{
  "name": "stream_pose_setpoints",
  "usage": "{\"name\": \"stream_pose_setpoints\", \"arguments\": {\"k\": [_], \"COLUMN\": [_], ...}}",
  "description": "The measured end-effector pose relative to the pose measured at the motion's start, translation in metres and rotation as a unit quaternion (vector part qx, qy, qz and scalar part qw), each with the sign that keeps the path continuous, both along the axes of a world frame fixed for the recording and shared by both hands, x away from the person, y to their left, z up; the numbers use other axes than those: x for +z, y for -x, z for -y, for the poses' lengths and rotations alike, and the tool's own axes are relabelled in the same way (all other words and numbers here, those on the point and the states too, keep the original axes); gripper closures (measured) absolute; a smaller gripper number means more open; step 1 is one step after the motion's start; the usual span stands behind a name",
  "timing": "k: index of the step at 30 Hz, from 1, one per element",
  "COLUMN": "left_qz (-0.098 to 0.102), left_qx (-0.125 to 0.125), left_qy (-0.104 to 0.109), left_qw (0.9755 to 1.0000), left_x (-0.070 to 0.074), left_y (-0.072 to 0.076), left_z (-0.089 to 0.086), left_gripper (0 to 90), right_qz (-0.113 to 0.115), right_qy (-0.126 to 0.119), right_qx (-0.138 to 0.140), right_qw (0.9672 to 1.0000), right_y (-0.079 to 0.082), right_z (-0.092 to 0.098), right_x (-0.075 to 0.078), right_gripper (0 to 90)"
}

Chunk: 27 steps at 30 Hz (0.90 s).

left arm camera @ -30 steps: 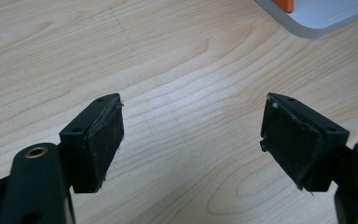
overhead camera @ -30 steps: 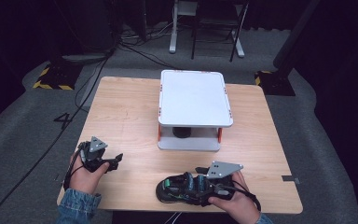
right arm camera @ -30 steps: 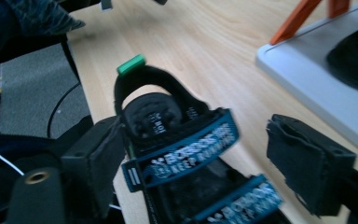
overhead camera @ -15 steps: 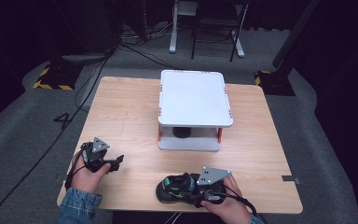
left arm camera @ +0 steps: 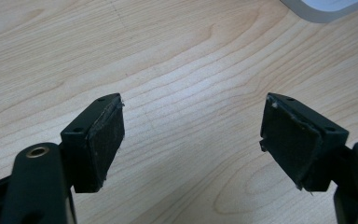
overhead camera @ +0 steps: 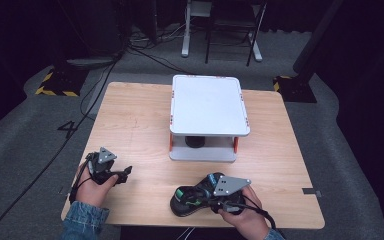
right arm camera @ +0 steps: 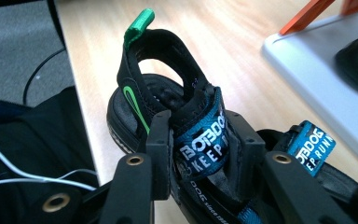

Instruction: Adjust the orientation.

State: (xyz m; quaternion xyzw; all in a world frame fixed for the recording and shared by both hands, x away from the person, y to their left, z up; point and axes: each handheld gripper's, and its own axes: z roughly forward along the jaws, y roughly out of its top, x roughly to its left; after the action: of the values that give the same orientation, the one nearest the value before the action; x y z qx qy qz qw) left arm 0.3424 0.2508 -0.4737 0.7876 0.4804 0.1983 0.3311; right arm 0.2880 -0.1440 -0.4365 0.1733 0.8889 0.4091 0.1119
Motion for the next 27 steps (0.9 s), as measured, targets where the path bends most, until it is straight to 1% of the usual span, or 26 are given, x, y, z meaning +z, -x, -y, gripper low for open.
{"name": "stream_pose_setpoints", "arguments": {"k": [3, 5, 8, 12, 14, 18, 20, 21, 23, 24, 25, 26, 27], "left_qz": [0.001, 0.0, -0.002, -0.006, -0.007, -0.01, -0.011, -0.011, -0.012, -0.012, -0.012, -0.011, -0.011], "left_qx": [0.001, 0.005, 0.01, 0.014, 0.015, 0.018, 0.02, 0.018, 0.018, 0.017, 0.017, 0.016, 0.018], "left_qy": [0.0, -0.001, -0.002, -0.005, -0.007, -0.007, -0.006, -0.009, -0.008, -0.008, -0.008, -0.01, -0.008], "left_qw": [1.0, 1.0, 0.9999, 0.9999, 0.9998, 0.9998, 0.9997, 0.9998, 0.9997, 0.9998, 0.9997, 0.9998, 0.9997], "left_x": [0.0, -0.001, -0.003, -0.006, -0.008, -0.01, -0.01, -0.01, -0.011, -0.011, -0.011, -0.011, -0.01], "left_y": [0.001, 0.002, 0.004, 0.005, 0.006, 0.008, 0.008, 0.008, 0.009, 0.009, 0.009, 0.009, 0.01], "left_z": [-0.001, -0.002, -0.005, -0.008, -0.009, -0.01, -0.011, -0.011, -0.011, -0.011, -0.011, -0.011, -0.01], "left_gripper": [22.3, 22.3, 22.3, 22.3, 22.3, 22.3, 22.3, 22.3, 22.3, 22.3, 22.3, 22.3, 22.3], "right_qz": [0.018, 0.024, 0.025, 0.029, 0.035, 0.048, 0.046, 0.048, 0.048, 0.046, 0.046, 0.045, 0.045], "right_qy": [-0.011, -0.016, -0.025, -0.03, -0.025, -0.018, -0.02, -0.019, -0.017, -0.025, -0.025, -0.02, -0.016], "right_qx": [-0.001, -0.005, -0.016, -0.019, -0.021, -0.019, -0.019, -0.018, -0.017, -0.014, -0.014, -0.012, -0.015], "right_qw": [0.9998, 0.9996, 0.9992, 0.999, 0.9989, 0.9985, 0.9986, 0.9985, 0.9985, 0.9985, 0.9985, 0.9987, 0.9987], "right_y": [-0.008, -0.014, -0.03, -0.051, -0.063, -0.082, -0.089, -0.092, -0.095, -0.096, -0.096, -0.096, -0.095], "right_z": [0.005, 0.008, 0.014, 0.02, 0.02, 0.019, 0.018, 0.018, 0.018, 0.019, 0.02, 0.021, 0.021], "right_x": [0.007, 0.011, 0.014, 0.013, 0.011, 0.004, -0.001, -0.003, -0.008, -0.009, -0.01, -0.009, -0.009], "right_gripper": [66.7, 66.7, 66.7, 66.5, 66.4, 66.3, 65.9, 65.4, 64.5, 63.7, 60.6, 56.6, 53.9]}}
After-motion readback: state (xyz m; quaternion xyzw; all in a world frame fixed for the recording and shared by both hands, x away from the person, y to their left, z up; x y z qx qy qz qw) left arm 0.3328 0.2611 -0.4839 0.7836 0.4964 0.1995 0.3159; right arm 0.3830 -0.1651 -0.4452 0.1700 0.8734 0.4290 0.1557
